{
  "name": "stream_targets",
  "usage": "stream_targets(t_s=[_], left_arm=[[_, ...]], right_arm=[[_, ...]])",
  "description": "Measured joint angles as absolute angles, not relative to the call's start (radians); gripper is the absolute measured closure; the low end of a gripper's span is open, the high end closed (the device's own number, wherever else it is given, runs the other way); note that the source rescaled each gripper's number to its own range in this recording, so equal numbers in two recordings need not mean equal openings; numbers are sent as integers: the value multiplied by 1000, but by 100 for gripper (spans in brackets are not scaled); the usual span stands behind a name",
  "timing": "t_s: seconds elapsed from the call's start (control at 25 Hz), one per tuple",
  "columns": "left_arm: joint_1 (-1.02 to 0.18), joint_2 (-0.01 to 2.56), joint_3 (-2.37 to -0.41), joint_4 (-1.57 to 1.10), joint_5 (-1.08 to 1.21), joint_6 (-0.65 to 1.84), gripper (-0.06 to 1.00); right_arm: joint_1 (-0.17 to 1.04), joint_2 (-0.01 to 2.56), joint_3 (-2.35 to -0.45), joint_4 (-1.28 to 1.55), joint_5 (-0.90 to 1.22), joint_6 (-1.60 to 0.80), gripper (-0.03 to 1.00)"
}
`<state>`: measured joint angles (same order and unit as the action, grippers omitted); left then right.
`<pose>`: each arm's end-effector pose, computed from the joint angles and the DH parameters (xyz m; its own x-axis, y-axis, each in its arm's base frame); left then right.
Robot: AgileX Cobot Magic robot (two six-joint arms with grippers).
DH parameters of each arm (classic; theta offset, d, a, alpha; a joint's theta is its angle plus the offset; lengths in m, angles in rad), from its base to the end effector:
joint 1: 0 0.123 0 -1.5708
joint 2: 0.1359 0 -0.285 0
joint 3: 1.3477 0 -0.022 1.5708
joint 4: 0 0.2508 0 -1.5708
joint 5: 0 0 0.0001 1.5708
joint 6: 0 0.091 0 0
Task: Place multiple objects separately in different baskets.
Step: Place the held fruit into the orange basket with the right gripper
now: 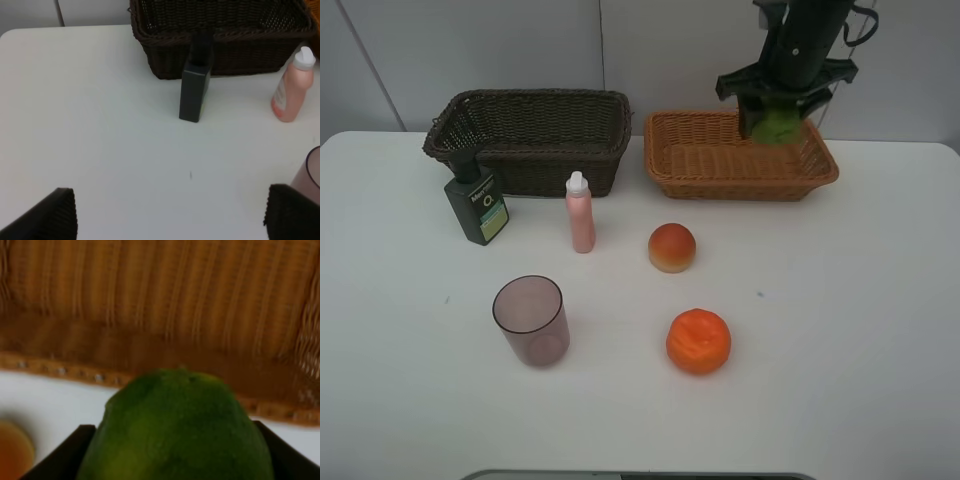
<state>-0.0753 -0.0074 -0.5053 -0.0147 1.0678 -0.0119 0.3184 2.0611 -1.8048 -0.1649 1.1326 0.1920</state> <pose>-0.0070 -0.0007 0.2781 -0.4513 0.0150 -0.8923 0.0781 0.9967 -0.0228 0.4242 0.1256 0.2468 -0.9404 -0.1838 -0.2863 -0.1585 0.9813 -0.1092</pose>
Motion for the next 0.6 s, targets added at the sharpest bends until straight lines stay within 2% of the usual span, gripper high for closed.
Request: stream_targets(t_s=[0.28,0.6], left_arm=[[-75,-7,-505,-15,1068,-12,-1],[-75,-7,-505,-15,1068,-12,-1]], right_arm=[[305,2228,-2015,-183,1128,170,97],[265,2330,-2025,-182,1040,170,97]])
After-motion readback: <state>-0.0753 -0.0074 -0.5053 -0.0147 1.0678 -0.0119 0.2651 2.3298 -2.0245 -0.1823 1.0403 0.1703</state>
